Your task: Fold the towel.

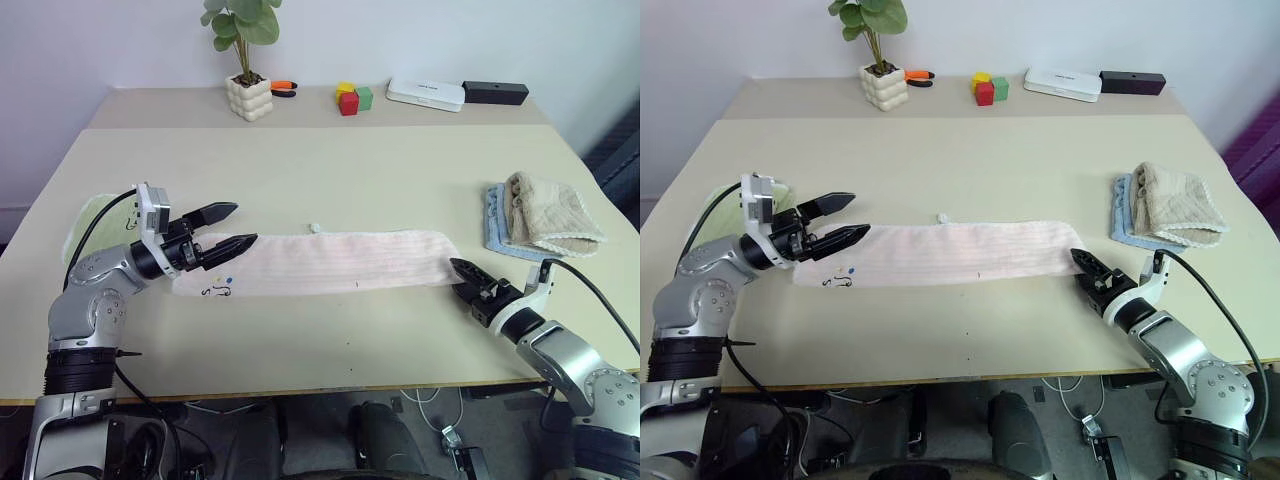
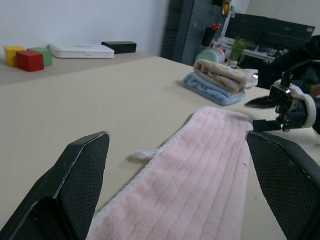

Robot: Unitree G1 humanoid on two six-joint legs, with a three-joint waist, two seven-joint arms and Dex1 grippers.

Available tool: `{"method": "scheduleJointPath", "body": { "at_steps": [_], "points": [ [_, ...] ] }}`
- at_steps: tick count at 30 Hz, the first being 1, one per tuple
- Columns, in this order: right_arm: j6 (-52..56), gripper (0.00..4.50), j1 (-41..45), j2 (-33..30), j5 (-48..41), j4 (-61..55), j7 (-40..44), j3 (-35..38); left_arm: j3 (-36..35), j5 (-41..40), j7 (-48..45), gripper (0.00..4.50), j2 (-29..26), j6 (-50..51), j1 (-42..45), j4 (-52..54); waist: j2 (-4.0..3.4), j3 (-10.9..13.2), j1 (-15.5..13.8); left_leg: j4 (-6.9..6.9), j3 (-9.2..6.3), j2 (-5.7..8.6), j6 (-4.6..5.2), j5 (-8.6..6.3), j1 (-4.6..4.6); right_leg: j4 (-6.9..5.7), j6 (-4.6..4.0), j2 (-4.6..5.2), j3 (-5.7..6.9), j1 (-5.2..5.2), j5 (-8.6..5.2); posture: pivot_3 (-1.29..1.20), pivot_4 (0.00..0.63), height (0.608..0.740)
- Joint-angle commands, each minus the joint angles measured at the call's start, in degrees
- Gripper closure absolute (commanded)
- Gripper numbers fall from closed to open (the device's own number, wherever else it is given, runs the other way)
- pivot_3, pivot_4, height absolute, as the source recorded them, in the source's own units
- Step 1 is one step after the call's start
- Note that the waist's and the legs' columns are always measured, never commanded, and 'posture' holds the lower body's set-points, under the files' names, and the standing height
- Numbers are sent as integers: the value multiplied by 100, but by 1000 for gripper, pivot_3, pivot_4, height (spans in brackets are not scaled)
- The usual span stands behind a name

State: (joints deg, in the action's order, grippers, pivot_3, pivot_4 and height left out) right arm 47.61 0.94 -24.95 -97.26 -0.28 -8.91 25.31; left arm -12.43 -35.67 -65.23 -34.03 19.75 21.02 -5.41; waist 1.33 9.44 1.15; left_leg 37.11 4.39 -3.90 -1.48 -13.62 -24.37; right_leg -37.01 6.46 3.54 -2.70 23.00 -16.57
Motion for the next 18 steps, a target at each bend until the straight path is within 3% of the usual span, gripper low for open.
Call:
{"method": "scheduleJointPath", "body": {
  "at_steps": [1, 3, 4, 10, 15, 18],
  "points": [
    [-57, 3274, 125, 205, 139, -11, -81, -73, -118, -100, 59, 0, -17, -22, 18, 225, 5, -3, 5, 0, 0, 0, 0, 0, 0, -1, 0, 0, 0, 1, 0, 0, 150, 735],
    [-80, 4347, 170, 217, 222, 11, -116, -18, -110, -110, 75, 0, -15, -12, 18, 225, 29, -18, 14, 0, 0, -3, 0, 0, 1, -1, 0, -2, 0, 0, 0, 0, 150, 735],
    [-68, 4476, 176, 187, 292, 13, -109, -10, -102, -103, 77, 0, -15, -19, 18, 218, 43, -26, 8, 0, 0, -3, 0, 0, 2, -1, -1, -2, 0, 0, 1, 0, 150, 735],
    [-25, 4476, 228, -73, 831, -124, 212, 7, -206, 19, -166, 0, -272, -195, 272, -340, 53, -33, -11, 1, 1, -2, 0, 0, 1, 2, -4, 2, 1, -2, 0, 0, 150, 735],
    [-110, 4476, 389, -981, 2379, -752, 1469, -577, -299, -129, -547, 0, -572, -65, 300, -584, 36, -22, -37, 0, 10, 6, 1, 0, -9, 5, -5, 14, -3, 11, -1, 0, 150, 735],
    [130, 4476, 934, -1321, 2458, -1187, 2020, -819, -298, -167, -964, 0, -835, 99, -34, -467, 21, -13, 10, -1, 9, 5, 1, -1, -13, 4, -5, 10, -3, 18, 0, 0, 150, 735]
  ]
}}
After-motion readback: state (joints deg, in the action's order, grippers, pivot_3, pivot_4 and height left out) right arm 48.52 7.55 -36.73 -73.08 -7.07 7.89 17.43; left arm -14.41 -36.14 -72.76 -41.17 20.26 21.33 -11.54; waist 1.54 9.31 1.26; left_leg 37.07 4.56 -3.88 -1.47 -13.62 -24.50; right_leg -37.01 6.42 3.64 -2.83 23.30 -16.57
